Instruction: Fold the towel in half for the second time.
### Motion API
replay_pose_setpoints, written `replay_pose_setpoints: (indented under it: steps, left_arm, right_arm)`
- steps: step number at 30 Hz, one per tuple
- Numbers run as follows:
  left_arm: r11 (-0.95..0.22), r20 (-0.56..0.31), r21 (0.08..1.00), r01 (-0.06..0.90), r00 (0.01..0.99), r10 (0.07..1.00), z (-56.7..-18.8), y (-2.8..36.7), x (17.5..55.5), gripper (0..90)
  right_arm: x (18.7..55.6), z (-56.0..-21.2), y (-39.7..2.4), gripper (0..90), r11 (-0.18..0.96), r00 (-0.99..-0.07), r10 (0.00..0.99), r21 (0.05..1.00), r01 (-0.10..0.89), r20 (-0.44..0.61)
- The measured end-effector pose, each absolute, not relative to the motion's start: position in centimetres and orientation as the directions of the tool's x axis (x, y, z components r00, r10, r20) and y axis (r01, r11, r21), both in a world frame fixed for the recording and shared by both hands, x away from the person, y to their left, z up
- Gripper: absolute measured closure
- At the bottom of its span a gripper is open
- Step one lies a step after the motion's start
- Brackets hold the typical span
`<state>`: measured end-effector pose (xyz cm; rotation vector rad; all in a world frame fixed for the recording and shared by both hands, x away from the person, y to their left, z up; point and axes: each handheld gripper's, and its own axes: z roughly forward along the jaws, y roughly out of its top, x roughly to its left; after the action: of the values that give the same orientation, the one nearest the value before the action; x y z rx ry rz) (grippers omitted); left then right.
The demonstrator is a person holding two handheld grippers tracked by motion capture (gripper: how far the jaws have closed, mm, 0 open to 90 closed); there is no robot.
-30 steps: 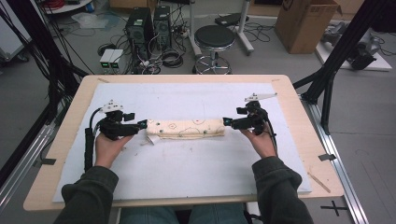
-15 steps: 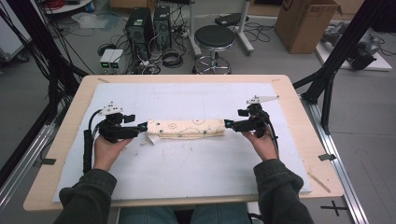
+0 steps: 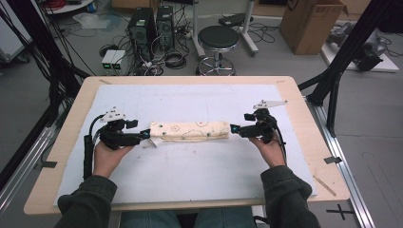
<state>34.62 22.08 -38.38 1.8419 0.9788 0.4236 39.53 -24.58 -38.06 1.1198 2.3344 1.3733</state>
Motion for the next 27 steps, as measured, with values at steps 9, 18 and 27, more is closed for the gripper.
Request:
replay_pose_setpoints:
  steps: [9,18,27]
  left_arm:
    - [-0.209,-0.123,0.874,0.44,0.615,0.779,-38.8,22.6,33.8,31.2]
    - [-0.233,-0.098,0.874,0.426,0.624,0.775,-38.6,22.7,32.7,29.6]
    - [-0.242,-0.087,0.879,0.412,0.635,0.767,-38.7,22.7,31.8,29.5]
  right_arm:
    - [38.7,-38.6,-25.2,12.1,0.267,-0.684,0.703,0.819,0.507,0.194]
    - [37.5,-38.7,-25.2,12.1,0.288,-0.694,0.699,0.821,0.492,0.171]
    - [36.8,-38.9,-25.7,12.0,0.293,-0.701,0.693,0.822,0.488,0.168]
